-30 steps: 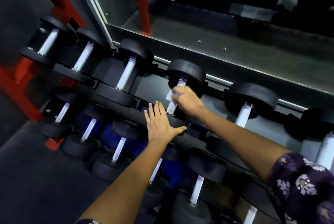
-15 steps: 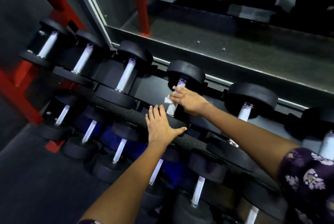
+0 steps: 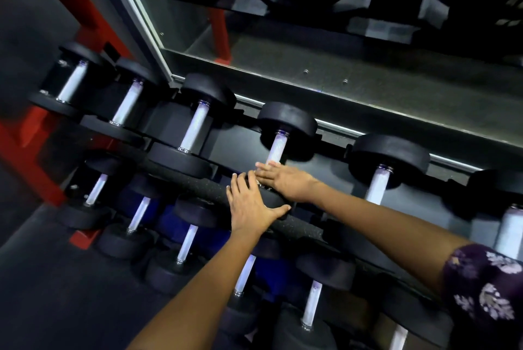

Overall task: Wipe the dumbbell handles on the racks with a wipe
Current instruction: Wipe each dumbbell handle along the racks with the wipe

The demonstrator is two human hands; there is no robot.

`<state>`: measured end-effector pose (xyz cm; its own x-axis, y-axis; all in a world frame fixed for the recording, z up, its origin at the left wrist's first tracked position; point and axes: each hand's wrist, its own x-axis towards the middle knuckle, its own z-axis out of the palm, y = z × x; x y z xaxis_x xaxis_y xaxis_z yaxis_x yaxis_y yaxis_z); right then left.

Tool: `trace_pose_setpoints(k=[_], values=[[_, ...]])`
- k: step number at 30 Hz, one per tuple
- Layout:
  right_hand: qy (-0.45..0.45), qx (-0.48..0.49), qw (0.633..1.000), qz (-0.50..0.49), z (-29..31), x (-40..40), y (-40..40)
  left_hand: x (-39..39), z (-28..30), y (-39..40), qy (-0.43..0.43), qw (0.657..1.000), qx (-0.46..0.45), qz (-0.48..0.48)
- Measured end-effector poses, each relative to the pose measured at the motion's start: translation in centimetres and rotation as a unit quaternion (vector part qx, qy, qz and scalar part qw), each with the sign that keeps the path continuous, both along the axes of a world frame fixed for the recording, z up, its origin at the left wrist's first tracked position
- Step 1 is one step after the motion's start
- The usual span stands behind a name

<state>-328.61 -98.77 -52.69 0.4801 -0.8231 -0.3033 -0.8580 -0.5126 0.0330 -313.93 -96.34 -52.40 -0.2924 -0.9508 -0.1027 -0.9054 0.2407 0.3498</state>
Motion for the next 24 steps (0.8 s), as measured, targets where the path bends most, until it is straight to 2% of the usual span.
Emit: trace_pose_setpoints(k=[2, 5, 9, 13, 15, 17, 21, 24], values=[[0.032, -0.009, 0.999, -0.028, 0.5, -1.5, -1.2, 0.0, 0.0, 0.0, -0.005, 1.000, -0.001, -0.001], [0.055, -0.089, 0.988, -0.117, 0.9, -2.5, -1.8, 0.1, -0.1, 0.1, -0.017, 1.000, -0.002, -0.007], [0.077, -0.112, 0.989, -0.065, -0.4, -0.8, -1.2, 0.0, -0.2, 0.0, -0.020, 1.000, -0.001, -0.006], [-0.013, -0.171, 0.970, -0.171, 0.9, -1.5, -2.2, 0.0, -0.2, -0.1, -0.009, 1.000, -0.006, -0.004], [-0.034, -0.129, 0.974, -0.182, 0.7, -0.9, -1.7, 0.1, -0.3, 0.0, -0.009, 1.000, -0.007, -0.004], [-0.074, -0.158, 0.966, -0.191, 0.7, -1.1, -1.8, 0.0, -0.3, -0.1, -0.014, 1.000, -0.005, -0.006], [-0.124, -0.140, 0.947, -0.260, 1.1, -1.2, -2.8, 0.0, 0.0, -0.1, -0.024, 1.000, -0.002, -0.010], [-0.157, -0.085, 0.953, -0.245, 0.4, 0.7, -2.1, 0.2, 0.2, 0.0, -0.034, 0.999, 0.005, -0.010]])
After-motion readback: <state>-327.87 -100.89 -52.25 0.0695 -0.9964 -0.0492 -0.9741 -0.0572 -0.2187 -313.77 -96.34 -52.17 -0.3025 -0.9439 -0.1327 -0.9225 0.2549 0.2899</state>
